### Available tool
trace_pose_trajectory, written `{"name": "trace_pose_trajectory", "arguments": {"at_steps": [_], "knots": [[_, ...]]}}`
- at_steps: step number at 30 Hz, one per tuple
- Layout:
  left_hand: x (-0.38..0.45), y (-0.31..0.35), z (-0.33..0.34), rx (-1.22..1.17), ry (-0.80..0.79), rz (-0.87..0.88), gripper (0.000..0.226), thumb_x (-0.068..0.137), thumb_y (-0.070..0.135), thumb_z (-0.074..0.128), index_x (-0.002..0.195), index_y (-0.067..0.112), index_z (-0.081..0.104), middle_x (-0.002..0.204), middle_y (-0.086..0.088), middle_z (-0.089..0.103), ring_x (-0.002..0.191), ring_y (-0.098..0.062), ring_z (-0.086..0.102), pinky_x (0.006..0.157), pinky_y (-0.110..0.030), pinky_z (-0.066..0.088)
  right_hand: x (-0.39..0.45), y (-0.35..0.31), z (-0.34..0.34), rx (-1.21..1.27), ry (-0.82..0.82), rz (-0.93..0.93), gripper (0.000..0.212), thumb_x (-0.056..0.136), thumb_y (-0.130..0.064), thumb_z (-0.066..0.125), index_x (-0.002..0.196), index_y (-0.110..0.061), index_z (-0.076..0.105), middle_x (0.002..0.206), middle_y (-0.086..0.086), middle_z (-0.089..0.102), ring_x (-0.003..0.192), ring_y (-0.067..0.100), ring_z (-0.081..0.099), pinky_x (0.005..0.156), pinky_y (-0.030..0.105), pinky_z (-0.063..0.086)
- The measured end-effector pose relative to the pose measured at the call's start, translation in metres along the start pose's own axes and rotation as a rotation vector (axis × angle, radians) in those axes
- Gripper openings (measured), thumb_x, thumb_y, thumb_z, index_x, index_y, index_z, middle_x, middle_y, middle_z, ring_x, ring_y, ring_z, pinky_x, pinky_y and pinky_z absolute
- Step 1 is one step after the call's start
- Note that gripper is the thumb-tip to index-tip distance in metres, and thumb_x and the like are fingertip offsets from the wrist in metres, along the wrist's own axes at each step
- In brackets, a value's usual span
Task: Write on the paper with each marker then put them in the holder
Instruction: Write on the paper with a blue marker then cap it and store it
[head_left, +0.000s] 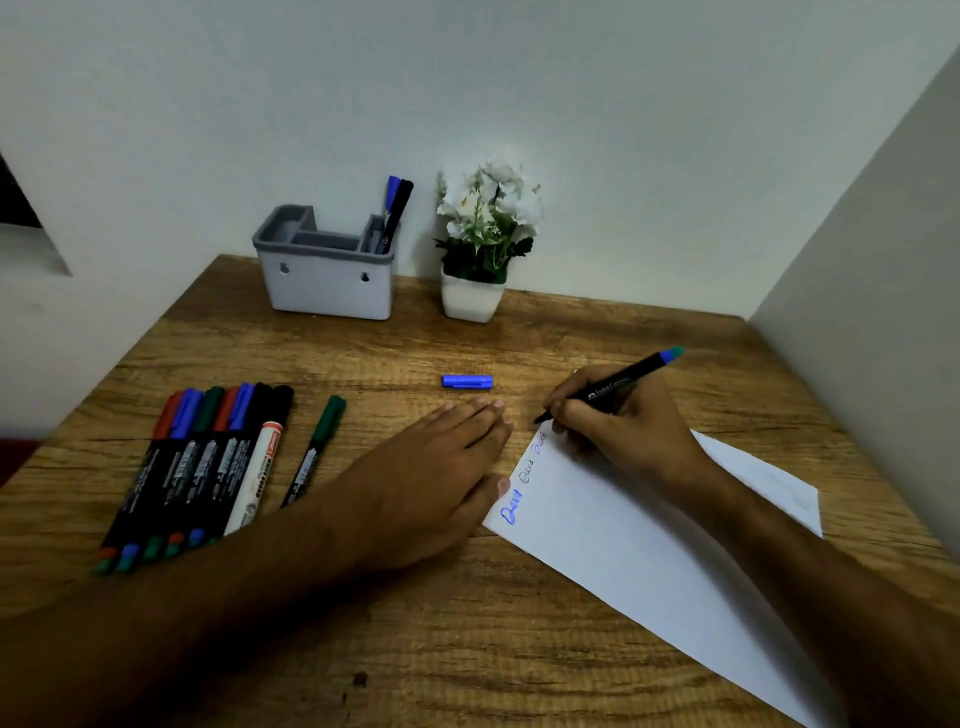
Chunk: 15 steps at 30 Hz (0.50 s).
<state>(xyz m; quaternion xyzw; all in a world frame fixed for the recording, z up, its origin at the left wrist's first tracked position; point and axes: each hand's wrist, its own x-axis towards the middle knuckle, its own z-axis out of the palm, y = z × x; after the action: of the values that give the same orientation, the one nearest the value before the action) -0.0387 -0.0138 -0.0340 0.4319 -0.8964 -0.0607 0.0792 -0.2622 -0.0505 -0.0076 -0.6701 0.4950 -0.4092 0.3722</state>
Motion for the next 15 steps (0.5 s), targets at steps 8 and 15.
{"name": "trace_pose_trajectory", "arguments": {"at_steps": [8, 15], "knots": [[0.018, -0.009, -0.022, -0.002, 0.159, -0.043, 0.054, 0.099, 0.037, 0.046, 0.148, 0.015, 0.042, 0.15, -0.001, 0.044, 0.14, -0.014, 0.038, 0.114, -0.026, 0.029, 0.012, -0.009, 0.0, 0.055, 0.05, -0.042, 0.011, 0.089, 0.01, 0.063, 0.088, 0.005, 0.073, 0.073, 0.024, 0.07, 0.052, 0.02, 0.061, 0.05, 0.032, 0.053], [0.058, -0.03, -0.032, 0.079, 0.156, -0.214, 0.015, 0.091, 0.027, 0.052, 0.09, 0.02, 0.066, 0.088, 0.0, 0.064, 0.085, -0.019, 0.06, 0.07, -0.039, 0.052, 0.025, -0.008, 0.004, 0.044, 0.052, -0.071, 0.012, 0.091, 0.001, 0.07, 0.087, -0.007, 0.077, 0.074, 0.023, 0.071, 0.051, 0.018, 0.063, 0.049, 0.03, 0.054]]}}
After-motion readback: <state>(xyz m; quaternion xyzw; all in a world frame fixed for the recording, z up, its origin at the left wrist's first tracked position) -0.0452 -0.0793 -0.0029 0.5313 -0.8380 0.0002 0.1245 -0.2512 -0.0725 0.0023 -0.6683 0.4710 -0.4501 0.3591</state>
